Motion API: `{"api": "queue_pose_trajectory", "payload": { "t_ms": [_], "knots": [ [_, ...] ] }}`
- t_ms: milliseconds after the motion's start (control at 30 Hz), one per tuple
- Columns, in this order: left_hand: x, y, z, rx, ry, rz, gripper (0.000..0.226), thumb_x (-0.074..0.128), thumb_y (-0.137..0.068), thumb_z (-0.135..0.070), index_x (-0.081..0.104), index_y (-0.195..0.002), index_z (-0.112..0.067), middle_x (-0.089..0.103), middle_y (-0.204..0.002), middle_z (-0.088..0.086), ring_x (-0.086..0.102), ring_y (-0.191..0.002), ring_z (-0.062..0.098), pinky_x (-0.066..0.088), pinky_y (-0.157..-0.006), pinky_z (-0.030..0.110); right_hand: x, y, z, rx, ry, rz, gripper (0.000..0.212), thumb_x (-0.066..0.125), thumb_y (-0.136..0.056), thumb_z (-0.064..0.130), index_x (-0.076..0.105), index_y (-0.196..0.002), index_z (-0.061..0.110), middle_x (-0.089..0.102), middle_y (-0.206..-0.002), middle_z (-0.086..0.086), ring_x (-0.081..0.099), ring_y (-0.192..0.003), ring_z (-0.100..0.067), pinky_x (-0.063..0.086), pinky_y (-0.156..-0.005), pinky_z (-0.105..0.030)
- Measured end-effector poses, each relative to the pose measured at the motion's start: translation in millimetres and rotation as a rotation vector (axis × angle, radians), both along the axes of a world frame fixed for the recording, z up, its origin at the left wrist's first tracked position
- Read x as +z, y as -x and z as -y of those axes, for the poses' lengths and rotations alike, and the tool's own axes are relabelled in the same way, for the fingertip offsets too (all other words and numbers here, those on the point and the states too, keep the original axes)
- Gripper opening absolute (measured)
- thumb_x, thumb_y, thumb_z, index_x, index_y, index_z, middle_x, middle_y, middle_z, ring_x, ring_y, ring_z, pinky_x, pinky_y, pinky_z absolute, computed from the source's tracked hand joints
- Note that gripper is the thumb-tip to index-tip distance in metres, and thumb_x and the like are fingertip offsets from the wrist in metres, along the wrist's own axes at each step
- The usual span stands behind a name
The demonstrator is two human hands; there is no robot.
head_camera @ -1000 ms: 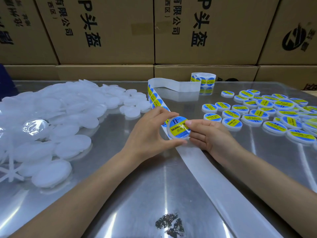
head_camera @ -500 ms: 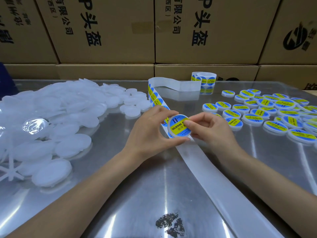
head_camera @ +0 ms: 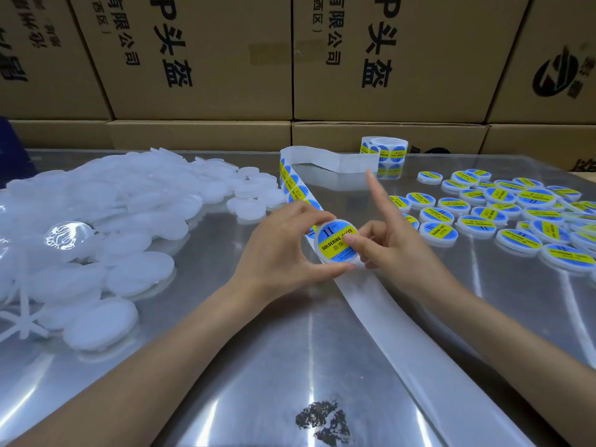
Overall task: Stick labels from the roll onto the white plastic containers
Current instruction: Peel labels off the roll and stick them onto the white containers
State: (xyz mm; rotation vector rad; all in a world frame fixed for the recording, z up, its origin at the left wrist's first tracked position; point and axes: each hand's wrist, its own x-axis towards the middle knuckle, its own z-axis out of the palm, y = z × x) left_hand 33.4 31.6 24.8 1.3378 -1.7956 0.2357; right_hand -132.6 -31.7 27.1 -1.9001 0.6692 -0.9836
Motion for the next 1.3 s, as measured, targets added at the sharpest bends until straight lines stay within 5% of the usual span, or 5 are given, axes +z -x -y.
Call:
{"api": "queue_pose_trajectory", "payload": {
  "t_ms": [200, 500, 667, 900, 1300],
  "knots": [
    [-0.6, 11.1, -2.4, -0.075, 0.029, 0.100, 0.048, 0.080, -0.064, -0.042, 0.070, -0.102, -0.013, 0.066, -0.092, -0.002, 0.061, -0.082, 0.015, 0.048, -0.070, 0.032, -7.3, -6.0, -6.5, -0.090, 0.040, -0.174, 0.019, 0.078, -0.070, 0.040, 0.061, -0.075, 0.033, 0.062, -0.062, 0.011, 0.056, -0.058, -0.002, 0.044, -0.055, -0.018],
    [-2.7, 23.1, -7.3, -0.102, -0.042, 0.063, 0.073, 0.069, -0.074, -0.045, 0.050, -0.134, -0.007, 0.057, -0.132, 0.003, 0.054, -0.119, 0.014, 0.039, -0.101, 0.023, -1.9, -8.9, -9.7, -0.189, -0.339, 0.032, 0.056, 0.038, -0.097, 0.048, 0.066, -0.055, 0.024, 0.051, -0.042, 0.003, 0.041, -0.033, -0.007, 0.031, -0.035, -0.013],
    [-4.1, 32.8, -4.2, -0.106, -0.038, 0.259, 0.044, 0.058, -0.086, -0.028, 0.061, -0.124, -0.005, 0.058, -0.131, 0.009, 0.056, -0.121, 0.025, 0.040, -0.102, 0.037, -2.7, -6.5, -4.7, -0.144, -0.623, 0.189, 0.054, 0.035, -0.095, 0.056, 0.060, -0.069, 0.016, 0.042, -0.037, 0.000, 0.029, -0.028, -0.010, 0.027, -0.034, -0.018],
    [-11.7, 13.4, 4.3, -0.149, -0.024, 0.062, 0.028, 0.060, -0.084, 0.001, 0.071, -0.109, -0.005, 0.066, -0.119, 0.006, 0.061, -0.114, 0.024, 0.052, -0.094, 0.039, -3.7, -2.3, 5.7, -0.111, -0.361, -0.056, 0.033, 0.043, -0.099, 0.027, 0.053, -0.071, 0.013, 0.050, -0.048, 0.006, 0.036, -0.032, -0.006, 0.027, -0.034, -0.016],
    [-20.8, -56.6, 51.3, 0.544, -0.554, 0.105, 0.068, 0.039, -0.096, -0.048, 0.021, -0.149, -0.010, 0.015, -0.158, 0.007, 0.014, -0.145, 0.022, 0.018, -0.115, 0.039, -9.3, 17.4, 20.7, -0.517, 0.227, -0.558, 0.030, 0.046, -0.094, 0.042, 0.056, -0.118, 0.026, 0.059, -0.089, 0.005, 0.056, -0.089, -0.018, 0.044, -0.079, -0.035]
  ]
}}
